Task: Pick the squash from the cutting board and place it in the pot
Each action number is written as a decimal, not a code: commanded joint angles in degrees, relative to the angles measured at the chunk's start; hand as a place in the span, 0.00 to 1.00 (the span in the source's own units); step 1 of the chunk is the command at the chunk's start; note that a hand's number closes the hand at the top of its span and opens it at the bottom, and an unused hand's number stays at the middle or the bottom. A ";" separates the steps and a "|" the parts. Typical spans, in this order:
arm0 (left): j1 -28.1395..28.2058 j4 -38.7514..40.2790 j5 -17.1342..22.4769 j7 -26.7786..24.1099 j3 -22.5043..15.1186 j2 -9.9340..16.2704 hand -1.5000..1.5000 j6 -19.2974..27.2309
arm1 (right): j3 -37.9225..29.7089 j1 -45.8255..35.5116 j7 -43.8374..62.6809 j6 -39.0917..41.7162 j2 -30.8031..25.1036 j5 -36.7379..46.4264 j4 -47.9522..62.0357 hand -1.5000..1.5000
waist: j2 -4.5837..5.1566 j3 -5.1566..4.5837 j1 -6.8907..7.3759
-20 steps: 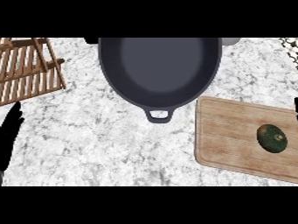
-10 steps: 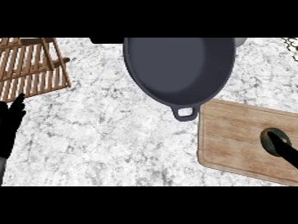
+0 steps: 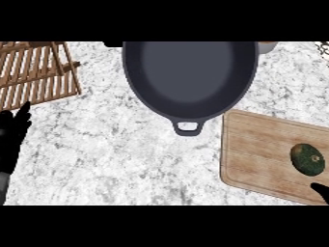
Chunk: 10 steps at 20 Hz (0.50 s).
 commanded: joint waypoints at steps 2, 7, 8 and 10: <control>-1.87 1.54 -0.44 0.56 -0.28 -1.16 0.50 -0.15 | 4.41 -0.32 17.57 17.69 -3.22 -0.85 -9.07 0.00 | 0.34 0.02 0.17; -3.27 0.29 -1.80 1.87 -0.65 -2.00 0.50 0.07 | 6.34 -10.03 32.39 30.21 -2.91 -8.44 -12.51 0.00 | 0.20 0.35 1.20; -1.65 1.16 -0.59 0.47 1.98 0.91 0.50 -2.56 | 7.60 -8.02 34.18 30.00 -1.79 -6.42 -14.09 0.00 | 0.03 0.38 0.87; -1.76 1.79 -0.32 -0.12 1.36 -1.61 0.50 -3.08 | 7.10 -16.01 38.28 32.38 -0.56 -7.23 -10.93 0.00 | 0.17 0.38 1.32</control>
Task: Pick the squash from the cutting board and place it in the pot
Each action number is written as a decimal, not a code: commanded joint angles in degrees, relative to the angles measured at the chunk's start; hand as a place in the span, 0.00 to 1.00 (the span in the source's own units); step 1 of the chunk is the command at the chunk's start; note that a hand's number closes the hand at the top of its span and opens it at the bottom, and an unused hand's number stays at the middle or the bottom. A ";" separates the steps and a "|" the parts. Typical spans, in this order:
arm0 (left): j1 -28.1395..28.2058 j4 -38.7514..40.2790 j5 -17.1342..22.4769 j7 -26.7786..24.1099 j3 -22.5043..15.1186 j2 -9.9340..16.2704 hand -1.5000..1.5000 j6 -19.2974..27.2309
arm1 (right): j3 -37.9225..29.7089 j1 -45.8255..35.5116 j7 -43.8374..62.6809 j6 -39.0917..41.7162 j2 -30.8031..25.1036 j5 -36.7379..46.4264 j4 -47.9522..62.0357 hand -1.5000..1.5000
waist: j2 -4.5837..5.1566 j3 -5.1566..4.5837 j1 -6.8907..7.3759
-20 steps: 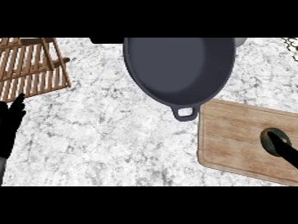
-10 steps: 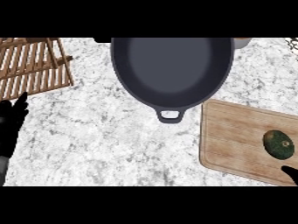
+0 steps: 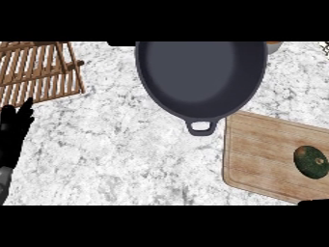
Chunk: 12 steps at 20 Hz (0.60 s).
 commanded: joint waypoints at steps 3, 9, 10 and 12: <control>2.55 -1.10 -1.52 -0.77 0.99 -0.56 0.50 0.18 | 0.56 -3.14 13.57 7.51 2.03 -1.06 -1.87 0.00 | -0.19 0.13 -0.37; 1.24 1.27 -2.55 -0.28 1.93 -2.20 0.50 -1.05 | 0.01 -5.26 9.21 6.05 5.29 0.26 5.84 0.00 | -0.13 0.18 -0.51; -0.87 0.18 -3.37 1.49 1.15 -3.34 0.50 -0.34 | -0.42 -8.30 9.59 6.99 5.71 -0.04 8.13 0.00 | -0.09 0.19 -0.41; 0.94 0.02 -5.06 -0.07 0.68 -4.47 0.50 0.87 | -4.67 -6.50 3.94 7.98 3.95 -2.99 11.40 0.00 | -0.14 0.22 -0.56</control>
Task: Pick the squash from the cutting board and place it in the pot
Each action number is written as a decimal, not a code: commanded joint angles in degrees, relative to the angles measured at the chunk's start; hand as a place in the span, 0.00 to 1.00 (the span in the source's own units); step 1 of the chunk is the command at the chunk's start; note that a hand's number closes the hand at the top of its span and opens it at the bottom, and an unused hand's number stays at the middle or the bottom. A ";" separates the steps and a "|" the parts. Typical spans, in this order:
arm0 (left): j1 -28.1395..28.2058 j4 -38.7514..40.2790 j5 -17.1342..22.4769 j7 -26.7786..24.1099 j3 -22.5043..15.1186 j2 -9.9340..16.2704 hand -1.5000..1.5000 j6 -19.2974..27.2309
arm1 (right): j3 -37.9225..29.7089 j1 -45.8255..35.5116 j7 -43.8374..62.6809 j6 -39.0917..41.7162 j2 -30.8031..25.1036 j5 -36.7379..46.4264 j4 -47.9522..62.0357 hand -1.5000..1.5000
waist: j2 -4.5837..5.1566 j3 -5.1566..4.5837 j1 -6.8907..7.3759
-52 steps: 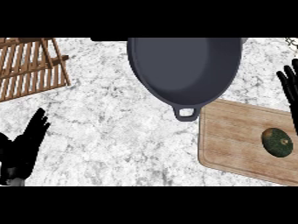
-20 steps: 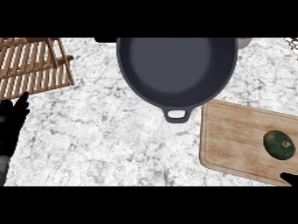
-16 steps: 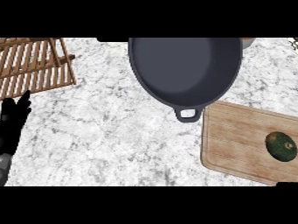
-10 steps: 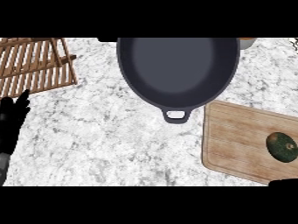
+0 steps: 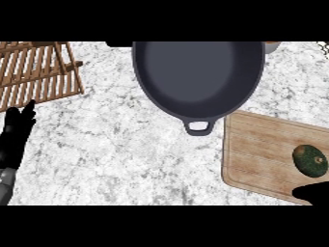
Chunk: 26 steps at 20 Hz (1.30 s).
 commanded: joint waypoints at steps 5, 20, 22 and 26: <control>2.06 -1.39 -2.85 -0.43 2.52 -2.01 0.50 -2.15 | -2.43 -2.88 0.79 3.03 3.77 2.80 6.60 0.00 | -0.09 0.04 -0.15; 4.24 -5.26 -7.69 2.38 6.29 -5.72 0.50 -5.18 | -4.37 -4.84 -6.20 2.58 9.91 9.48 20.04 0.00 | -0.12 0.06 0.00; 1.43 0.23 -7.56 -0.07 7.90 -6.77 0.50 -7.02 | -6.20 -3.56 -2.07 7.66 9.47 6.96 13.28 0.00 | -0.12 0.03 -0.37; 3.36 -4.24 -10.03 1.97 8.79 -7.93 0.50 -6.97 | -6.27 -5.03 -9.19 2.59 11.67 10.89 23.08 0.00 | -0.10 0.05 -0.12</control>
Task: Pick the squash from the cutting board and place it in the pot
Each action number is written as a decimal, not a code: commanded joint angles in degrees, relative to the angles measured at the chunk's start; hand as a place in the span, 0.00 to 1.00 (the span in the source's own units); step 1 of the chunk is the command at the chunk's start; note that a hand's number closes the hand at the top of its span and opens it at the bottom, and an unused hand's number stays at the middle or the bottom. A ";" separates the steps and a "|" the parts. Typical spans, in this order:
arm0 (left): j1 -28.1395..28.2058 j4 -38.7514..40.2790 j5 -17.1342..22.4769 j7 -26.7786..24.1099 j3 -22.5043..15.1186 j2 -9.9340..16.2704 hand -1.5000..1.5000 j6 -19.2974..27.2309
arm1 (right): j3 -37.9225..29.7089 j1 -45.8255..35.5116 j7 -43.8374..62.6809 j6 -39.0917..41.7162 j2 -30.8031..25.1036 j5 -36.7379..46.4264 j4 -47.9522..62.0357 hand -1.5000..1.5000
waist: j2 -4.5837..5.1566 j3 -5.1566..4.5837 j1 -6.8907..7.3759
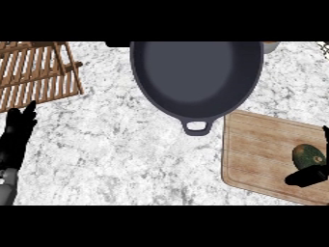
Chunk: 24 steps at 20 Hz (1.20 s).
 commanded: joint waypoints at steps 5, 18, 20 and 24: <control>0.71 -3.55 -2.84 2.67 3.27 -1.09 0.50 -2.77 | -4.60 0.25 -7.26 -1.41 0.73 0.29 7.33 0.00 | -0.03 0.01 0.00; -1.47 1.94 -6.15 -0.95 6.65 -5.84 0.50 -5.91 | -5.21 -0.94 -14.67 -5.42 2.92 4.05 11.06 1.00 | 0.02 0.00 -0.15; -1.26 1.34 -6.54 -0.54 7.05 -5.58 0.50 -6.30 | -4.10 -4.40 -13.81 -6.86 2.65 7.80 15.06 1.00 | 0.05 0.00 0.06; 1.03 -3.88 -6.04 2.30 7.29 -5.13 0.50 -7.95 | -1.77 -2.92 -14.67 -9.78 3.04 12.48 14.17 1.00 | 0.00 0.01 0.16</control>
